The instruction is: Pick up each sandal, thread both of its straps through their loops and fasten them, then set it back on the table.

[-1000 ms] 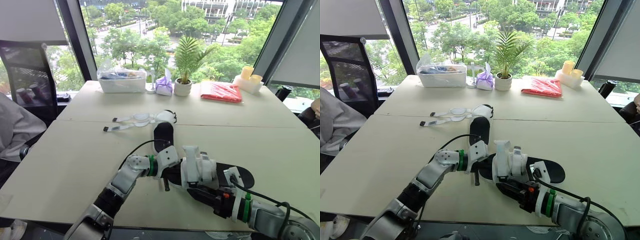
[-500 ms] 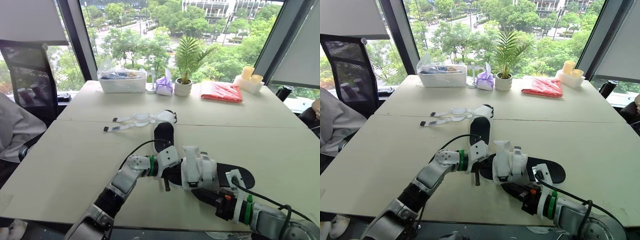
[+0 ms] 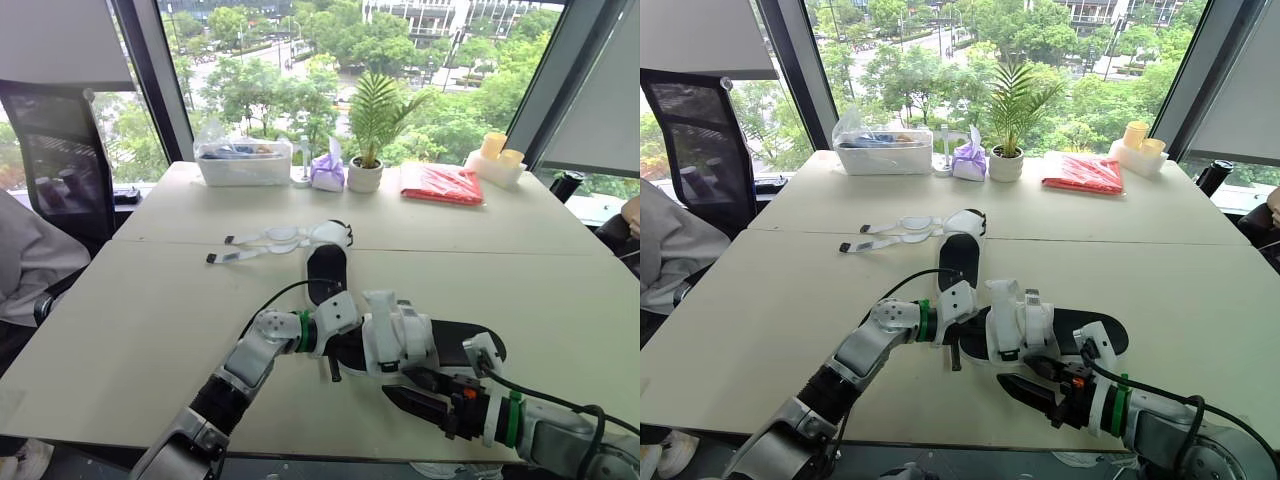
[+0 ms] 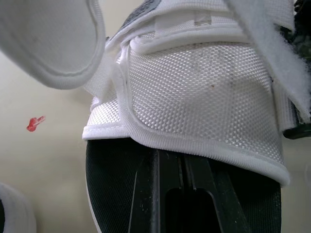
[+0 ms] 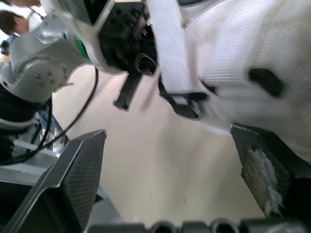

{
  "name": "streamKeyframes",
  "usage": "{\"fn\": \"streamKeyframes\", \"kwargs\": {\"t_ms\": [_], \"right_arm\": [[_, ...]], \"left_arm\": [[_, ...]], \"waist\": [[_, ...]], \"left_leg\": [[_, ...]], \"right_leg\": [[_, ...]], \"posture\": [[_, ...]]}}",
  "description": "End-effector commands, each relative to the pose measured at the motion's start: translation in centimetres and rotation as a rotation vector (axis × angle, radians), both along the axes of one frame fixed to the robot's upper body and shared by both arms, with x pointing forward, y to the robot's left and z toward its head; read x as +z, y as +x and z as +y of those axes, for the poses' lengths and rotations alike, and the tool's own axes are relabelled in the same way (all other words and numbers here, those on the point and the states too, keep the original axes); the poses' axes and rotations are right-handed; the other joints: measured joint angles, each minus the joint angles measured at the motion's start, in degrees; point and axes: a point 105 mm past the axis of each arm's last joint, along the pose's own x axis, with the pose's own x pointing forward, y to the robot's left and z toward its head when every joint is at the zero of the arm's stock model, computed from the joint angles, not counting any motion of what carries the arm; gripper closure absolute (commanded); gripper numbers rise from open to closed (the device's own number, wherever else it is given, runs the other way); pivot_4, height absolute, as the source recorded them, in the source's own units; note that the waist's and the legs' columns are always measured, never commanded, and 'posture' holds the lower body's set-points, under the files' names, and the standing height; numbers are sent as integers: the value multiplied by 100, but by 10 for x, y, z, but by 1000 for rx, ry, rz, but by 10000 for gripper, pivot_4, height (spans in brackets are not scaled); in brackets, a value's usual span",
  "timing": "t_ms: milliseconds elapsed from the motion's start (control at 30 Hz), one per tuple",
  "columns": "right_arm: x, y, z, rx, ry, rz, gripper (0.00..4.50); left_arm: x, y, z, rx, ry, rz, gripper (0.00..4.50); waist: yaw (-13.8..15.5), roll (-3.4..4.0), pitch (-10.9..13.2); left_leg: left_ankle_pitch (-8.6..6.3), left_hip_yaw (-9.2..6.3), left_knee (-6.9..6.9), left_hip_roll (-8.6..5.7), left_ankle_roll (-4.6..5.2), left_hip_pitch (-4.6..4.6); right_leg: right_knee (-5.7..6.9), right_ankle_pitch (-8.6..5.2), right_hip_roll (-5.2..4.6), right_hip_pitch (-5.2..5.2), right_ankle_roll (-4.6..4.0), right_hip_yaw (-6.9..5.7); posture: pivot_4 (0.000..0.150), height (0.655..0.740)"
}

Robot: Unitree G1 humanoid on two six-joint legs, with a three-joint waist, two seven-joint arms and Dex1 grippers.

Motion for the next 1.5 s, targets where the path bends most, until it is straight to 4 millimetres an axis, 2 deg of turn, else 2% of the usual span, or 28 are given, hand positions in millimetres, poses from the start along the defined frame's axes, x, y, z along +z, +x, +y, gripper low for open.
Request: {"fn": "streamKeyframes", "kwargs": {"t_ms": [33, 200, 333, 367, 400, 500, 633, 667, 867, 967, 1067, 1233, 1367, 1500], "right_arm": [[18, 1, 14, 52, 79, -51, 493], [19, 3, 18, 57, 91, -44, 493], [12, 15, 19, -4, 107, -15, 493], [12, 17, 19, -17, 109, -13, 5645], [8, 22, 15, -63, 112, 2, 8885], [4, 32, 9, -150, 149, 22, 24281], [4, 30, 9, -169, 194, 54, 44246], [4, 29, 10, -165, 198, 56, 44734], [11, 13, 17, -76, 206, 52, 44734], [9, 2, 17, -13, 138, 47, 44734], [16, -3, 11, 24, 84, 9, 36571], [40, -10, 1, 156, -53, -74, 12359], [76, 13, -2, 150, -22, -198, 12359], [88, 43, -1, 114, -43, -267, 12359]], "left_arm": [[-17, -5, 2, -2, 49, 41, 45000], [-18, -4, 3, 3, 53, 41, 45000], [-18, -4, 2, 4, 52, 39, 45000], [-17, -4, 2, 4, 52, 39, 45000], [-17, -4, 2, 6, 50, 38, 45000], [-17, -4, 1, 9, 47, 38, 45000], [-19, -5, 2, 13, 48, 42, 45000], [-20, -5, 2, 14, 49, 43, 45000], [-21, -5, 3, 15, 54, 47, 45000], [-21, -5, 4, 15, 55, 48, 45000], [-21, -5, 4, 13, 55, 49, 45000], [-20, -3, 4, 8, 58, 47, 45000], [-20, -3, 4, 3, 60, 45, 45000], [-19, -2, 2, 2, 57, 45, 45000]], "waist": [[-4, 0, 0], [-17, 0, 0], [-41, -7, -5], [-45, -8, -7], [-50, -7, -7], [-63, -6, -11], [-62, -3, -13], [-56, -1, -14], [-24, 3, -16], [-10, 3, -17], [0, 3, -17], [-3, 1, -15], [-6, 0, -15], [24, -2, -14]], "left_leg": [[0, 0, 0, 0, 0, 0], [0, 0, 0, 3, 0, 2], [0, 1, 0, 9, -1, 5], [0, 1, 0, 10, -1, 6], [0, 1, 0, 11, -1, 8], [0, 1, 0, 14, -2, 10], [-1, 1, 0, 14, -3, 9], [0, 2, -1, 14, -3, 8], [-1, 4, -2, 13, -3, 3], [-1, 6, -4, 12, -3, -1], [-2, 6, -6, 10, -1, -2], [-3, 12, -7, 7, 2, -2], [-3, 11, -6, 7, 3, -1], [-3, 11, -6, 6, 3, -3]], "right_leg": [[1, 0, 0, 0, 0, 0], [3, 0, 1, 0, 0, 1], [4, 0, 2, -1, 0, 1], [5, 1, 2, -1, -1, 1], [5, 2, 2, -1, -3, 1], [7, 3, 2, -3, -4, 1], [7, 3, 1, -12, -4, 1], [7, 3, 1, -10, -5, 2], [6, 3, -2, -11, -5, 2], [3, 3, -3, -14, -5, 2], [-1, 3, -4, -15, -5, 1], [-4, 2, -8, -12, -5, 0], [-4, 2, -6, -11, -5, -6], [-4, 2, -7, -15, -5, -8]], "posture": [[1500, 7400], [1500, 7400], [1500, 7400], [1500, 7400], [1500, 7400], [1500, 7400], [1500, 7400], [1500, 7400], [1500, 7400], [1500, 7400], [1500, 7400], [1500, 7400], [1500, 7400], [1500, 7400]]}}
